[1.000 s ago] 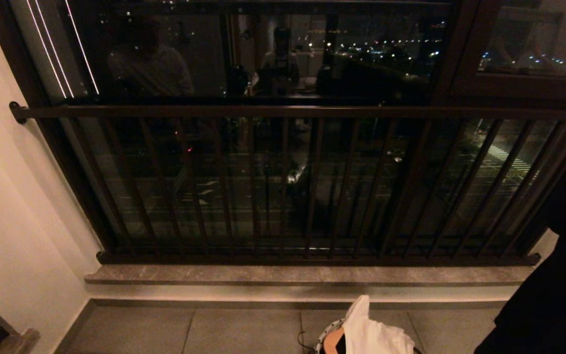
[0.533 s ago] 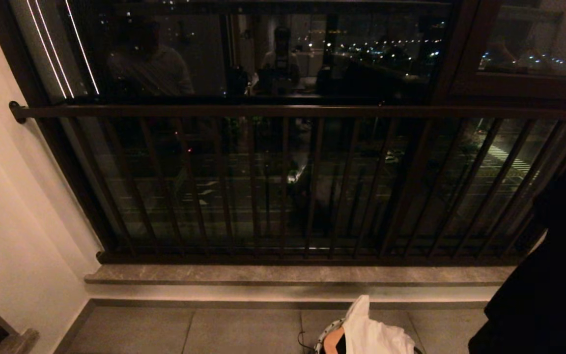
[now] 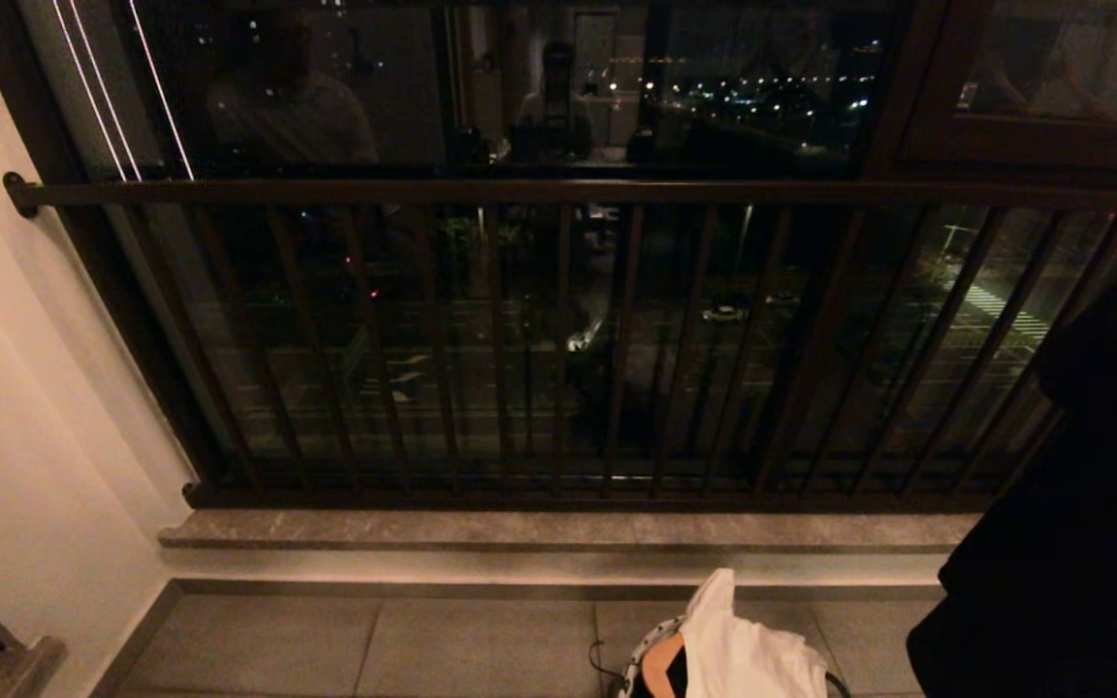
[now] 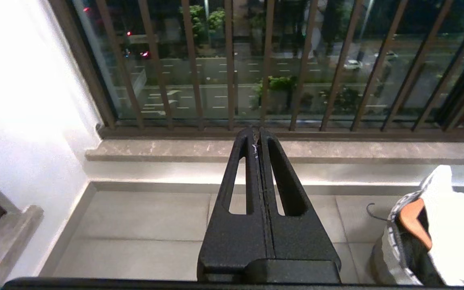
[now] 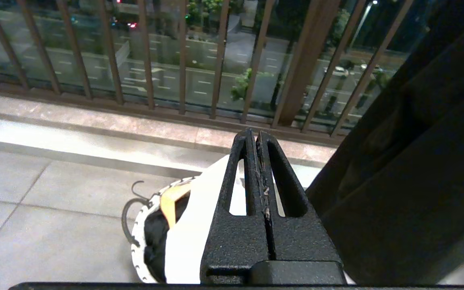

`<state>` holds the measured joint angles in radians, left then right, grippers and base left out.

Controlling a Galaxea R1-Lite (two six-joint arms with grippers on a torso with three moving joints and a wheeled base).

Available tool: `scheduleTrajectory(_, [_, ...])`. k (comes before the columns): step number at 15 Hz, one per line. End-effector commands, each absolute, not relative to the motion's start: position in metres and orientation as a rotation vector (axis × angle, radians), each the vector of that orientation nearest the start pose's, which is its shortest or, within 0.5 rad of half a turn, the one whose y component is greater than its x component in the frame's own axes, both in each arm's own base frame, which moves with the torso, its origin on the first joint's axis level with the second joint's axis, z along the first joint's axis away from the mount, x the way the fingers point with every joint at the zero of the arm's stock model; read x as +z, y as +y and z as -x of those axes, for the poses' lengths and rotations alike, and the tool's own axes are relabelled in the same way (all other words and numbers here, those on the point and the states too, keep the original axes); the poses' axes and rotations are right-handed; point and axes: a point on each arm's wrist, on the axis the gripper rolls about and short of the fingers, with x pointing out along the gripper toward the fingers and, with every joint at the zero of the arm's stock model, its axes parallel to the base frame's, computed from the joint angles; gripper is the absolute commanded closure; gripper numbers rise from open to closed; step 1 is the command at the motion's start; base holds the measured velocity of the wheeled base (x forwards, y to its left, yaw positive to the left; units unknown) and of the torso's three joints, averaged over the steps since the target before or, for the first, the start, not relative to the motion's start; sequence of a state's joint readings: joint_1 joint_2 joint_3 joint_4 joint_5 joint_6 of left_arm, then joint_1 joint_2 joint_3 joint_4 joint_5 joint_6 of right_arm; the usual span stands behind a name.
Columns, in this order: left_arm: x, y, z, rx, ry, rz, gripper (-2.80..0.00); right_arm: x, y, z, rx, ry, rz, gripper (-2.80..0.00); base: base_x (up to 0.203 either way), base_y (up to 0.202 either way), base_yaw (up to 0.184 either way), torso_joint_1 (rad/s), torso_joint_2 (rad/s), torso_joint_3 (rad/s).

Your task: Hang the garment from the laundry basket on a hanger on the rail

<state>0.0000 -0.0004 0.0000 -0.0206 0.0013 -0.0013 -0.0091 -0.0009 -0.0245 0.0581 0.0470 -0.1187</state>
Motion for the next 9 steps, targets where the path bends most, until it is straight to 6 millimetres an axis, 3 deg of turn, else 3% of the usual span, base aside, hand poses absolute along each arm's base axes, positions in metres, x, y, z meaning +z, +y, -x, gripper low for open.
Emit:
scheduleTrajectory(1, [0.0756, 0.0000, 0.0222, 0.002, -0.014, 0.002, 0.00, 0.0763, 0.0013, 0.0248, 0.040, 0.031, 0.119, 0.00, 0.000, 0.000, 0.000, -0.161, 0.39, 0.225])
scheduleTrajectory(9, [0.0756, 0.0000, 0.0222, 0.002, -0.014, 0.003, 0.00, 0.0763, 0.0013, 0.0247, 0.040, 0.033, 0.125, 0.00, 0.000, 0.000, 0.000, -0.209, 0.53, 0.313])
